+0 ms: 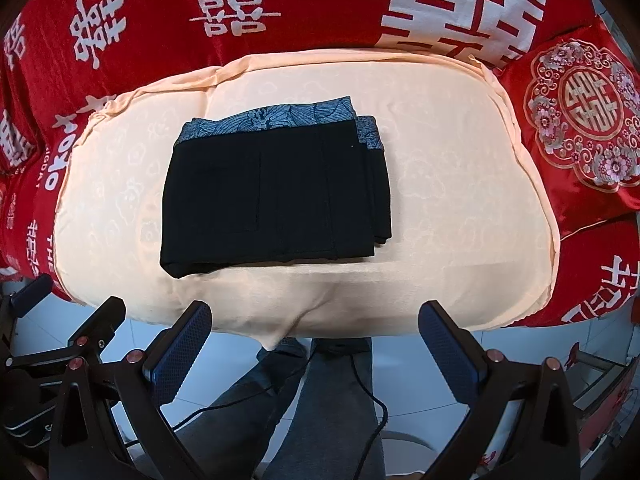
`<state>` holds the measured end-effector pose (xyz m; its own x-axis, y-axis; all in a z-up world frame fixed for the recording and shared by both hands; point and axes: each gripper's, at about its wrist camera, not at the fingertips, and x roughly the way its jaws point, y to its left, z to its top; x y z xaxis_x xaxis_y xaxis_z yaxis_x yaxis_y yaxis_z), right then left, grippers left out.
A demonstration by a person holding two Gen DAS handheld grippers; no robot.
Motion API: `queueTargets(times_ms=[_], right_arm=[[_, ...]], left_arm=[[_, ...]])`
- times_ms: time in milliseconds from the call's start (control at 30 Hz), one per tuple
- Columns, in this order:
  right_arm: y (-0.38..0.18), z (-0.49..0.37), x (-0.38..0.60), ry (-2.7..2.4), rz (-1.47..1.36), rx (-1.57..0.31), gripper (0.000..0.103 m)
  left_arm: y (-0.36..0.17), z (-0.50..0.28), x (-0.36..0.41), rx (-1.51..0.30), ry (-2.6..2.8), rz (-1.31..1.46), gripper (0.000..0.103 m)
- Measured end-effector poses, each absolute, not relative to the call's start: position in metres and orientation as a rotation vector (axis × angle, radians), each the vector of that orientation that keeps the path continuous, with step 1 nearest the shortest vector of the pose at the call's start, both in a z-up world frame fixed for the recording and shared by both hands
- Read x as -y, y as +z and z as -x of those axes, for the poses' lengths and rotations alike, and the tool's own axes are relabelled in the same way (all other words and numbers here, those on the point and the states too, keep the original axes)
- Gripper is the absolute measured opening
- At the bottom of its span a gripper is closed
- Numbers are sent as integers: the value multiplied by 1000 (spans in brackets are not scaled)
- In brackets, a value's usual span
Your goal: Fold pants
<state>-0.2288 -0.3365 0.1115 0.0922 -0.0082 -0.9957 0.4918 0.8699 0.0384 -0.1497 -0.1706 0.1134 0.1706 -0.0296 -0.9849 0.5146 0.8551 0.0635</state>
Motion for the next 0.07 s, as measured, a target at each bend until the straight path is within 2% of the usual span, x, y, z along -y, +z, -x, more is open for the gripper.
queueTargets(times_ms=[67], right_arm=[[111, 229, 337, -388, -412, -1442, 103]], left_arm=[[114, 149, 171, -1355, -407, -430, 103]])
